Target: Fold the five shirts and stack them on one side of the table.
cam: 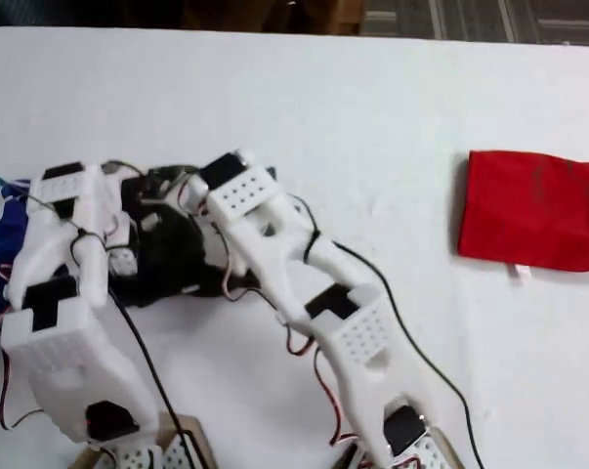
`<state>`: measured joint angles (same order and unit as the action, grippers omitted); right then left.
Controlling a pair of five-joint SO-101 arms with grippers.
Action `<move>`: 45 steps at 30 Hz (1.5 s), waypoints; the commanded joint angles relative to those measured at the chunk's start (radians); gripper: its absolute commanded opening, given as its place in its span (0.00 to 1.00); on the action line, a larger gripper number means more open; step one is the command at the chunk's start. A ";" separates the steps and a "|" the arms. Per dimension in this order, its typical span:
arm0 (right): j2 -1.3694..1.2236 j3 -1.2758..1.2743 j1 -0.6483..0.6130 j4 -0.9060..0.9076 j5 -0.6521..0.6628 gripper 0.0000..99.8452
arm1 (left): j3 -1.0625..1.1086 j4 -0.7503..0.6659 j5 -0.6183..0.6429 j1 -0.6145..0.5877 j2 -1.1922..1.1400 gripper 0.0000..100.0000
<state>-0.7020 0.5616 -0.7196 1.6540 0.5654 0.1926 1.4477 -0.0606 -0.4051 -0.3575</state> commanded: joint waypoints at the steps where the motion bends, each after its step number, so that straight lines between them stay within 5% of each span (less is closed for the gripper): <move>1: 0.002 0.006 0.001 -0.001 0.011 0.02 | -0.030 -0.015 0.015 -0.018 0.005 0.04; 10: 0.024 0.011 0.007 0.076 0.011 0.02 | -0.220 0.130 0.017 -0.031 0.005 0.03; 20: 0.380 0.021 0.024 0.097 0.014 0.02 | -0.664 0.339 -0.021 -0.198 0.005 0.04; 27: 0.449 0.015 0.125 0.093 0.011 0.02 | -0.611 0.341 -0.087 -0.230 0.005 0.04; 45: 0.381 0.014 0.140 0.002 -0.098 0.02 | -0.473 0.339 -0.118 0.072 0.132 0.04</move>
<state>-0.3199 0.5616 -0.5907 1.6694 0.4810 -0.2723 1.7699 -0.1481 -0.3713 -0.3191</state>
